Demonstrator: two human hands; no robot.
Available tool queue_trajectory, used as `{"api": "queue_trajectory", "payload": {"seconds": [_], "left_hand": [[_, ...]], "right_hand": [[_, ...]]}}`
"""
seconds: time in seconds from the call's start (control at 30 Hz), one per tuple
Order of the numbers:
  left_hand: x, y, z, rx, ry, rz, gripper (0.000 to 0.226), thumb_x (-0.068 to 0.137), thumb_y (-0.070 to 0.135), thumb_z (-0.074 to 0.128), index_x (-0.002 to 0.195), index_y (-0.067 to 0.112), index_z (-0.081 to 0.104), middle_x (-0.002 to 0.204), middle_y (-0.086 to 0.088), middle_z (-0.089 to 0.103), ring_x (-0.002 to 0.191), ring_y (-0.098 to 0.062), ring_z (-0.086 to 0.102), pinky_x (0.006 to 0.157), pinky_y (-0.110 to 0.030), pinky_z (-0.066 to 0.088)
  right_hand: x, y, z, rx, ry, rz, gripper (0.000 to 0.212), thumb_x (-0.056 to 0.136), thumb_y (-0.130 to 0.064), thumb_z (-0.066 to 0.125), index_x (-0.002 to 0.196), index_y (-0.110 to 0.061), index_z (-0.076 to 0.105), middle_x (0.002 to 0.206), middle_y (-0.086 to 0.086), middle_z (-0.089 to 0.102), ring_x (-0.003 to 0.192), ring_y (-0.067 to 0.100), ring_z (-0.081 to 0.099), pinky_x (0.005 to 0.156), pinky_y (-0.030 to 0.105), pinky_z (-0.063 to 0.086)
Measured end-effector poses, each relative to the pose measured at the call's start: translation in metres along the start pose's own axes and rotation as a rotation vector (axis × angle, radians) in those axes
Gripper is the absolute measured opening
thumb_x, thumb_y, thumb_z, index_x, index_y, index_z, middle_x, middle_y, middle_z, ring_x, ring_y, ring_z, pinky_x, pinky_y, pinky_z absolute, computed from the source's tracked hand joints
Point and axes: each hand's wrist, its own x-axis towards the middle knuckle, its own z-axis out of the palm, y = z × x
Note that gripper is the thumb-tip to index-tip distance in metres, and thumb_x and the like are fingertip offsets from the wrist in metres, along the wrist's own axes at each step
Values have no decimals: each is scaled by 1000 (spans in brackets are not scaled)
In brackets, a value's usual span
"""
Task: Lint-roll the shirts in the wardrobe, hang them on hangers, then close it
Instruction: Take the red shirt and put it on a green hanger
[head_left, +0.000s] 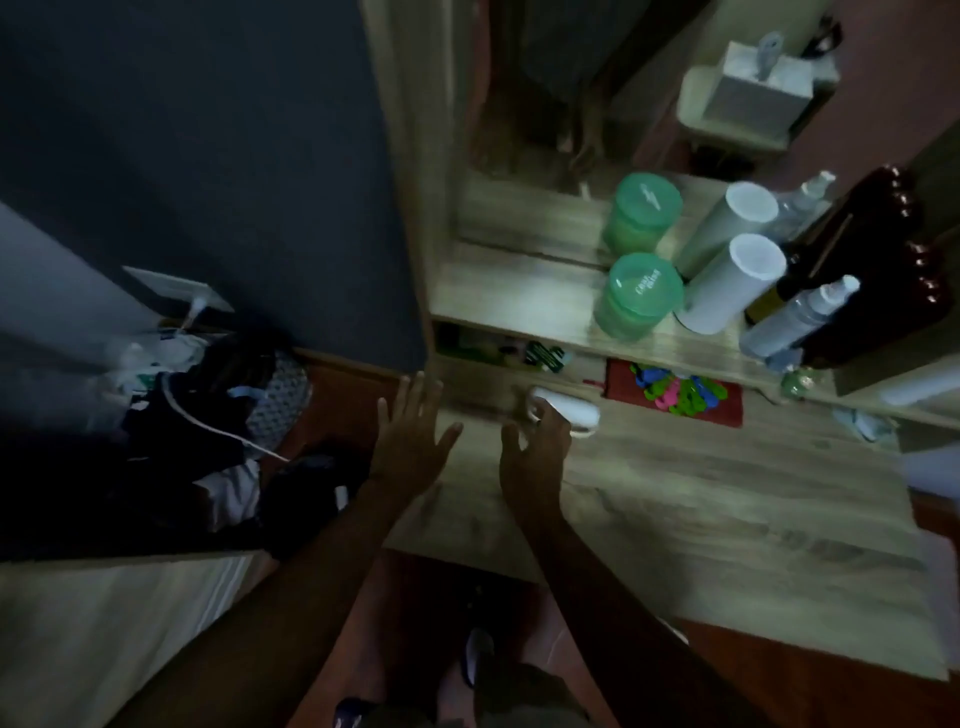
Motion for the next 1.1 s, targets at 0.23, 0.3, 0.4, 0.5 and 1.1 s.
{"api": "queue_trajectory", "payload": {"seconds": [0.23,0.3,0.4,0.5,1.1], "left_hand": [[-93,-105,-194,-3,479,-152,74,95,61,29,151,13,37,162,-15,26,151,-32,18,118,-60,22],[-145,-137,-260,-14,636,-193,70,96,59,36,150,15,37,162,-14,26,152,-30,18,119,-58,20],[-232,-170,-348,61,835,-230,67,97,58,36,150,16,35,162,-11,24,152,-27,15,121,-54,15],[-337,-198,-433,185,1046,-260,66,96,56,41,148,15,40,160,-11,29,151,-27,19,120,-54,20],[-710,-303,-684,663,1097,-814,101,68,84,38,147,20,42,149,-10,43,138,-28,38,106,-49,42]], "right_hand": [[-68,-199,45,238,-260,-529,40,97,-29,47,127,-9,62,125,10,61,116,27,58,101,45,46],[-108,-270,50,348,-326,-682,30,99,-21,51,126,-12,61,124,5,60,112,20,60,97,41,50],[-166,-368,55,464,-477,-862,29,101,-17,53,129,-17,59,127,-1,54,116,10,56,97,35,51],[-240,-470,64,564,-539,-1115,32,98,-18,55,130,-15,59,125,0,53,117,13,55,99,41,49],[-577,-783,102,169,-645,-1954,60,86,-36,67,141,-33,42,141,1,42,131,23,38,108,46,39]]}}
